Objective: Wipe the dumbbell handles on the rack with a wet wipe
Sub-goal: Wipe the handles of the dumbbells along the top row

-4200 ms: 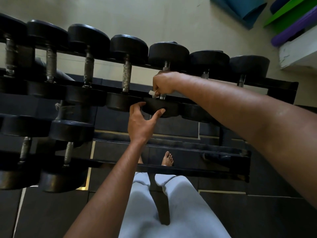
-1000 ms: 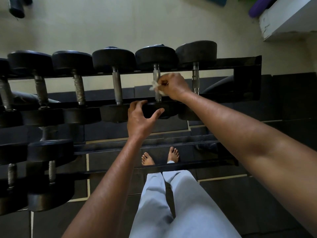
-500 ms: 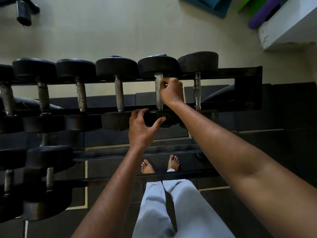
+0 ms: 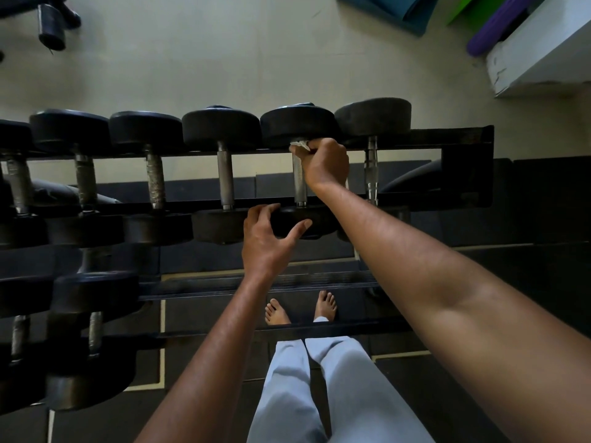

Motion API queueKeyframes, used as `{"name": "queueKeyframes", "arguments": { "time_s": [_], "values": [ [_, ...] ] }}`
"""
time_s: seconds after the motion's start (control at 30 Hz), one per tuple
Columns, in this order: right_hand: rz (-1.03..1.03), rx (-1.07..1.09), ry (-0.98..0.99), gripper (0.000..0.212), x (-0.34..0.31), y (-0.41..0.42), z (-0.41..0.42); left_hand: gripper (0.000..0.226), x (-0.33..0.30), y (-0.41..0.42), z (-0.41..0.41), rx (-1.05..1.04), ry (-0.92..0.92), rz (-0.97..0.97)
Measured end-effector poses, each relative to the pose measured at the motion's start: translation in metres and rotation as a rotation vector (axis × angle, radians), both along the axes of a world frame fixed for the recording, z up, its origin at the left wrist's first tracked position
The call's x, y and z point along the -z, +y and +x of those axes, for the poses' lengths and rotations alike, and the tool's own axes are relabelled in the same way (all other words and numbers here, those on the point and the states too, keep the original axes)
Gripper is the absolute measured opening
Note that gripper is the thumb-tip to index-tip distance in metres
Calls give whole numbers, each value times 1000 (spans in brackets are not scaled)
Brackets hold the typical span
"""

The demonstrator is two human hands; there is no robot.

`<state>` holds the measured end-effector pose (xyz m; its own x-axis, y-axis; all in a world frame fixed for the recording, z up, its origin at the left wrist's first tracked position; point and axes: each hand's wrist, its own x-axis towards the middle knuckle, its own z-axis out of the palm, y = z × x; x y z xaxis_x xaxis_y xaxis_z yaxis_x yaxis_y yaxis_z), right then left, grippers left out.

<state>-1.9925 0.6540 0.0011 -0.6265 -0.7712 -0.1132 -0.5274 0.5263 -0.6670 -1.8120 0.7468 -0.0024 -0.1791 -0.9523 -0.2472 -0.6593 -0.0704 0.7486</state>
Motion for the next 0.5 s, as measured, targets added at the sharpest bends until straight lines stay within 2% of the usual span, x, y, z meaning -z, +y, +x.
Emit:
{"name": "queueKeyframes", "arguments": {
  "time_s": [0.1, 0.17, 0.37, 0.43, 0.5],
  "values": [
    [11, 77, -55, 35, 12, -2, 4, 81, 1, 1, 0, 0, 1, -9],
    [-8, 195, -224, 36, 16, -6, 4, 81, 0, 0, 0, 4, 1, -11],
    [21, 463, -922, 24, 15, -16, -8, 81, 0, 1, 1, 11, 7, -10],
    [75, 483, -1033, 21, 15, -16, -15, 79, 0, 1, 1, 11, 11, -12],
    [104, 460, -1062, 12, 15, -16, -20, 78, 0, 1, 0, 9, 7, -14]
  ]
}}
